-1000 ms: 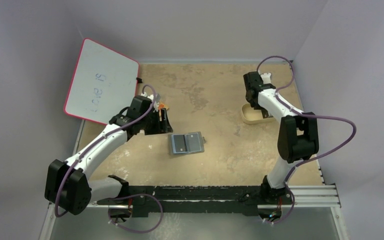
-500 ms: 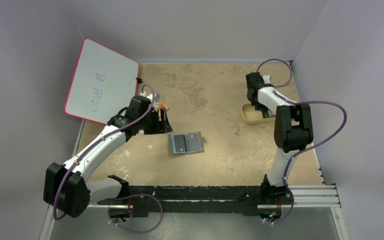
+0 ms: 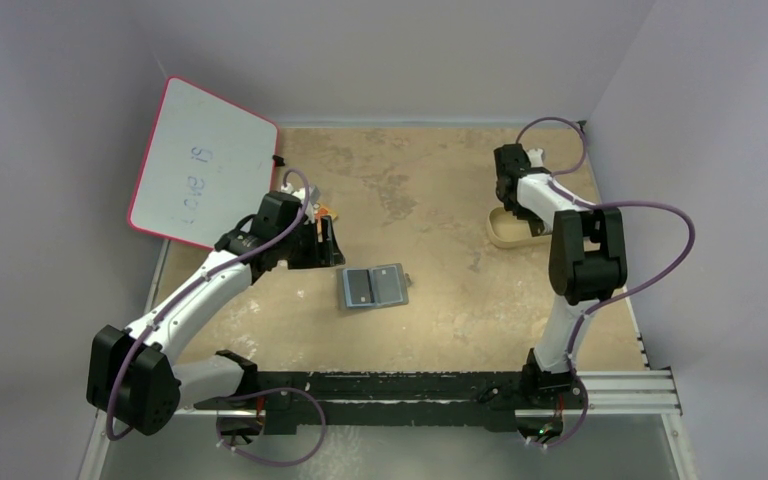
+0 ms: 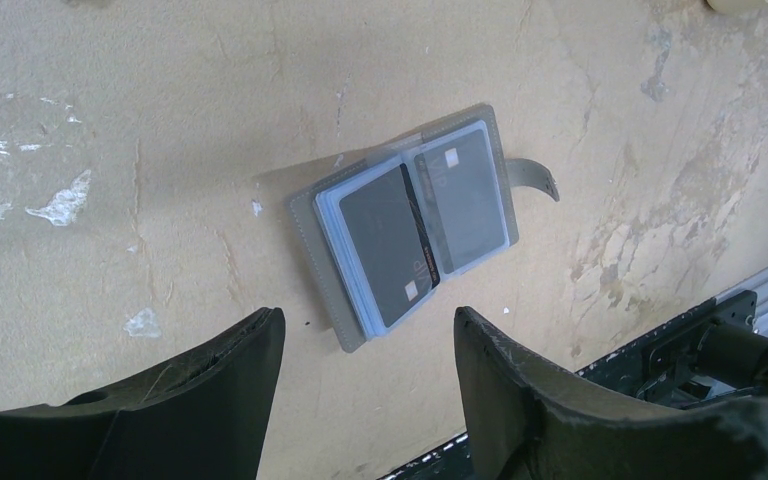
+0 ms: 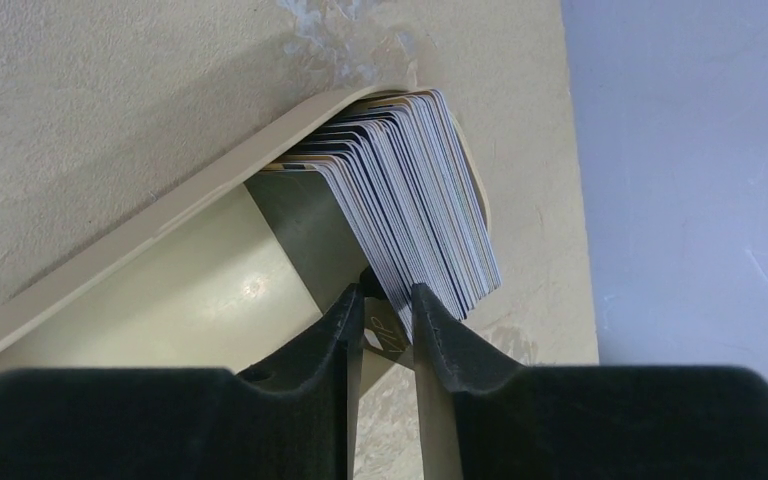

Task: Put the credit cards into the card holder
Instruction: Pick up the credit card from the storage box.

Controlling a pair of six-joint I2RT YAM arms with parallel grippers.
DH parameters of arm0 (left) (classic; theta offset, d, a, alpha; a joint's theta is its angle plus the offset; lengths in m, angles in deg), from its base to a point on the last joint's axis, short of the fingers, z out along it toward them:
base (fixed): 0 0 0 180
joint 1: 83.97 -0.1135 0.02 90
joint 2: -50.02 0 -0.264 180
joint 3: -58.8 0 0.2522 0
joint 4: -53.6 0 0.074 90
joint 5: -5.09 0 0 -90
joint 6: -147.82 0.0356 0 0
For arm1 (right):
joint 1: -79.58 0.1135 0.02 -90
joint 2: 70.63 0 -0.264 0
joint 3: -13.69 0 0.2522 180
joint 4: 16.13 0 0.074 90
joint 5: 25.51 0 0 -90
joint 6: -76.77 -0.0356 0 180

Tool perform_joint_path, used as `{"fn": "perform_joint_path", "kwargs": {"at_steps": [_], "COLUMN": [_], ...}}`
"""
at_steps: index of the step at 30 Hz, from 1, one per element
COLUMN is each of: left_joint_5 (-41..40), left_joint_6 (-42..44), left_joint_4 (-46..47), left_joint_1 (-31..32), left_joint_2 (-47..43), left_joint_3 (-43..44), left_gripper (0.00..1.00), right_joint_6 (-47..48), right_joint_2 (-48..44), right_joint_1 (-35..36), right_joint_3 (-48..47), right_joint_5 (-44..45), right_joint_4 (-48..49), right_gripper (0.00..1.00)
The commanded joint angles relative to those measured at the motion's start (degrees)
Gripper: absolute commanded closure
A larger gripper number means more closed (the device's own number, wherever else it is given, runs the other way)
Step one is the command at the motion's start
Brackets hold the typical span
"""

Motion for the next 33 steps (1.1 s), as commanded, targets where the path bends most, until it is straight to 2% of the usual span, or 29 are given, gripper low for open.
{"fn": "perform_joint_path", "kwargs": {"at_steps": [1, 11, 15, 20, 23, 28, 31, 33], "left_joint_5": [-0.5, -0.9, -1.3, -1.9, -2.1, -2.0, -1.8, -0.1], "left_joint_6": [1.1, 1.1, 1.1, 0.8, 0.0, -3.6, -7.1, -9.7], "left_joint_4": [0.5, 0.5, 0.5, 0.5, 0.8, 2.6, 3.7, 5.2], "left_joint_1": [0.1, 0.1, 0.1, 0.1, 0.1, 0.1, 0.1, 0.1], "left_joint_2": [-1.2, -1.2, -1.3, -1.4, -1.7, -3.3, -4.5, -5.3], "left_joint_3": [1.1, 1.1, 1.1, 1.0, 0.7, 0.1, -0.2, -0.3], "left_gripper": [0.38, 0.38, 0.38, 0.38, 0.38, 0.38, 0.39, 0.39], "right_joint_6": [0.2, -0.4, -1.3, -1.9, -2.5, -4.1, -7.8, -11.6], "right_joint_2": [-3.2, -4.8, -7.0, -12.5, -16.3, -23.7, -28.6, -31.3], "right_joint_1": [-0.5, -0.5, -0.3, 0.0, 0.0, 0.1, 0.4, 1.3], "right_joint_3": [-2.4, -3.4, -3.0, 0.0, 2.2, 7.0, 12.7, 16.5], "right_joint_5": [1.8, 0.9, -4.9, -16.7, -24.5, -43.4, -58.7, -65.2], "right_joint_4": [0.6, -0.9, -1.2, 0.4, 1.6, 6.9, 14.6, 19.7], "right_gripper": [0.76, 0.91, 0.93, 1.0, 1.0, 1.0, 1.0, 1.0]}}
